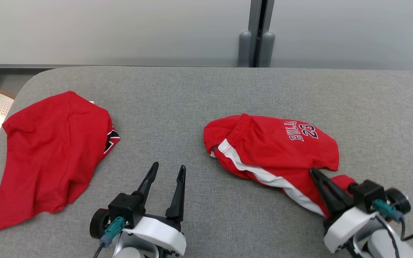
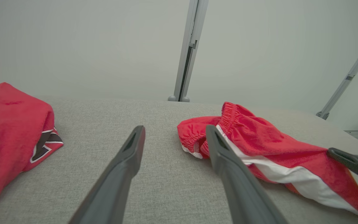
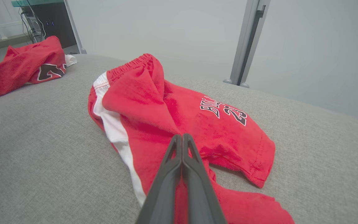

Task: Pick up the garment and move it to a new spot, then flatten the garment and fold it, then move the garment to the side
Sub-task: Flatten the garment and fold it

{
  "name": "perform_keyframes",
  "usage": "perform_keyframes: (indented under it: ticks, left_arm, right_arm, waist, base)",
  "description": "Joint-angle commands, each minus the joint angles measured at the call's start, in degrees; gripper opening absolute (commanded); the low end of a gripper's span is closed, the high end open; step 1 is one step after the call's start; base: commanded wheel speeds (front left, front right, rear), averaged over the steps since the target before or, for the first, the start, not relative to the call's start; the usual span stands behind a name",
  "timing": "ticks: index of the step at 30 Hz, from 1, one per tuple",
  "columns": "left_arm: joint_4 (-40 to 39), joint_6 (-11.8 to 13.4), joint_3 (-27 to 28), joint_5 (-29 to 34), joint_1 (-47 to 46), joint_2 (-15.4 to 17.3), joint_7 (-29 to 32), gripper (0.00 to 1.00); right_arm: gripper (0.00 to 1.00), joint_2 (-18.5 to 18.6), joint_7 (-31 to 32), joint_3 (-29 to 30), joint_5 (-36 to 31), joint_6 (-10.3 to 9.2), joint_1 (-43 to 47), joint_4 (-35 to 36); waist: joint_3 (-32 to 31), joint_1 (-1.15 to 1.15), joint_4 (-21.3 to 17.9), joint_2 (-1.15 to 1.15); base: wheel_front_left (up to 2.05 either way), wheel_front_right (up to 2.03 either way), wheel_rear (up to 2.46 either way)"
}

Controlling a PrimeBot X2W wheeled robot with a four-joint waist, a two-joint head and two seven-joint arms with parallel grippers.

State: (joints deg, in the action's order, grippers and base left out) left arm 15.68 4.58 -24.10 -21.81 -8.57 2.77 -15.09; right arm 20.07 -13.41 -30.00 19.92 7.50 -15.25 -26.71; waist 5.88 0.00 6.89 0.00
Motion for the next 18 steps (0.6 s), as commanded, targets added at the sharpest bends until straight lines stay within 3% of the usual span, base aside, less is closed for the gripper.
perform_keyframes:
  ticks: [1,11,18]
  left_arm:
    - [-0.12,0.00,0.01,-0.36,-0.75,0.21,-0.11,1.00]
    - [-0.05,-0.28,-1.88,-0.66,-2.83,0.21,-0.11,1.00]
    - [-0.10,0.06,-3.24,-0.93,-4.11,0.21,-0.11,1.00]
  right_arm:
    - [0.00,0.57,0.44,-0.06,-0.32,-0.02,-1.01,0.27]
    - [0.00,6.86,4.33,-8.78,0.28,-0.02,-13.03,-4.89]
    - [0.00,7.77,2.67,-11.96,1.17,-0.02,-19.65,-14.41]
  waist:
    - [0.11,0.00,0.04,0.00]
    - [2.47,0.00,2.01,0.00]
    - [4.36,0.00,3.94,0.00]
  base:
    - [0.00,0.00,0.00]
    - [0.00,0.00,0.00]
    - [0.00,0.00,0.00]
